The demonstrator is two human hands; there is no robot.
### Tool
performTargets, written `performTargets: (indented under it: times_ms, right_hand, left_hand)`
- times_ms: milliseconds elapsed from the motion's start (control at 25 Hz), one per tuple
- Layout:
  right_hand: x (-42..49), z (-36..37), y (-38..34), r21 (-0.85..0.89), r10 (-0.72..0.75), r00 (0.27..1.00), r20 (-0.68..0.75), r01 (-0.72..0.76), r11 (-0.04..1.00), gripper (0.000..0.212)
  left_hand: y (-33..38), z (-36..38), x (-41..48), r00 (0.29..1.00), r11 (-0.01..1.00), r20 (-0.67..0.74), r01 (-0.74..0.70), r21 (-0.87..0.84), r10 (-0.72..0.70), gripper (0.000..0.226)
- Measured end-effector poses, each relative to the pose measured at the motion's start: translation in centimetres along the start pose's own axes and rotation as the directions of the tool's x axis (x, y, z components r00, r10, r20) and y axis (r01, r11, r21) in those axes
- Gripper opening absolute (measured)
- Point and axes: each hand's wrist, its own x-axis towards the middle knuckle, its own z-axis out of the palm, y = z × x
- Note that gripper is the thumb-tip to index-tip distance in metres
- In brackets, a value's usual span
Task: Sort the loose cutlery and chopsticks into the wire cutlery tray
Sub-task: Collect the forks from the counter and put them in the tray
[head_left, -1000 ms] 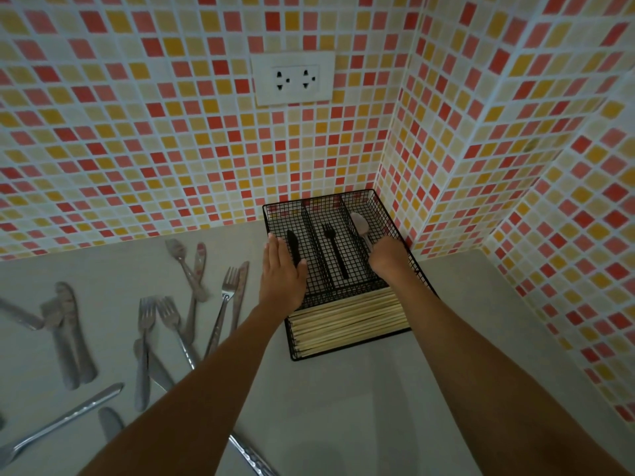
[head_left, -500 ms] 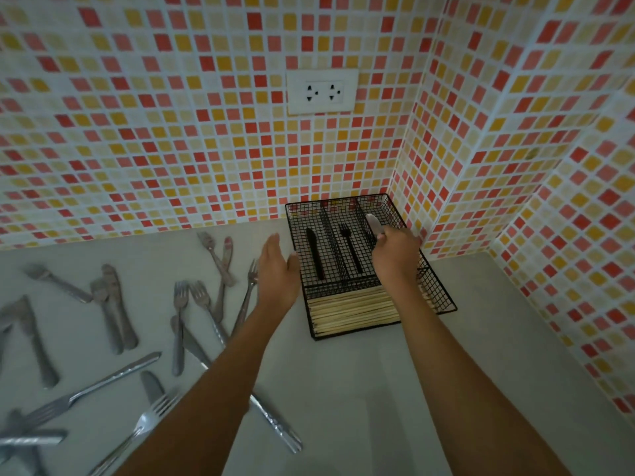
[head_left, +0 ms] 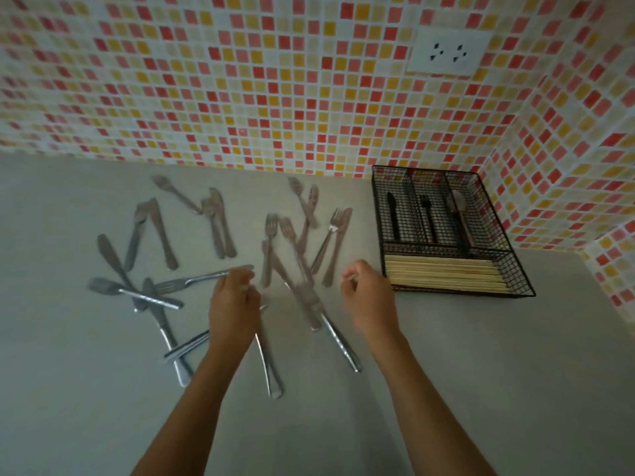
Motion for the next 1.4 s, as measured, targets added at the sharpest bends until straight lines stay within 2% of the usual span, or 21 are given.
performTargets:
  times_ms: [80, 160, 280, 520, 640, 840, 920, 1040, 1120, 1240, 1400]
  right_hand:
    - [-1.4, 1.2, -0.2, -0.109, 0.07, 0.973, 0.221, -0.046, 0.993, 0.022]
    - [-2.3, 2.3, -0.3, -0.236, 0.127, 0.938, 0.322, -0.051, 0.97, 0.039]
    - [-3.1, 3.6, 0.0, -0.336, 0.155, 0.942, 0.298, -0.048, 0.941, 0.04]
    - [-2.2, 3.7, 1.1, -0.304, 0.221, 0.903, 0.368, -0.108, 0.946, 0.028]
    - [-1.3, 2.8, 1.1, -0.204, 0.189, 0.925, 0.329, -0.126, 0.971, 0.021]
    - [1.6, 2.3, 0.0, 0.089, 0.239, 0.938, 0.25, -0.268, 0.959, 0.014]
    - [3.8, 2.6, -1.2, 0.099, 0.208, 0.956, 0.207, -0.232, 0.968, 0.018]
    - [8.6, 3.6, -3.0, 0.127, 0.15, 0.979, 0.137, -0.167, 0.978, 0.021]
    - [12.6, 4.9, -3.9, 0.103, 0.147, 0.983, 0.106, -0.158, 0.982, 0.015]
    - [17.3, 7.0, -5.1, -0.048, 0.126, 0.989, 0.083, -0.122, 0.991, 0.018]
    - [20.8, 9.2, -6.1, -0.269, 0.084, 0.992, 0.096, -0.055, 0.961, 0.025]
  left_hand:
    - [-2.4, -1.7, -1.0, 1.0, 0.986, -0.013, -0.019, 0.165, 0.021, 0.027]
    - [-4.3, -2.5, -1.9, 0.997, 0.924, 0.036, -0.081, 0.374, 0.073, 0.032]
    - [-4.8, -2.7, -2.5, 0.995, 0.85, 0.088, -0.08, 0.521, 0.039, 0.03]
    - [-3.4, -3.0, -1.9, 0.971, 0.735, 0.211, -0.061, 0.675, -0.114, 0.027]
    - [-2.9, -3.2, -1.3, 0.948, 0.761, 0.277, -0.063, 0.646, -0.157, 0.023]
    - [-1.6, -3.3, 1.1, 0.944, 0.934, 0.295, 0.035, 0.355, -0.148, 0.013]
    - [-0.1, -2.2, 3.4, 0.951, 0.963, 0.263, 0.093, 0.253, -0.161, 0.021]
    - [2.3, 0.6, 7.3, 0.951, 0.958, 0.239, 0.133, 0.252, -0.195, 0.03]
    - [3.5, 2.2, 9.3, 0.942, 0.947, 0.26, 0.131, 0.292, -0.211, 0.034]
    - [4.5, 3.3, 11.5, 0.931, 0.926, 0.297, 0.093, 0.367, -0.211, 0.041]
    - [4.5, 4.0, 13.7, 0.929, 0.85, 0.337, -0.052, 0.524, -0.151, 0.035]
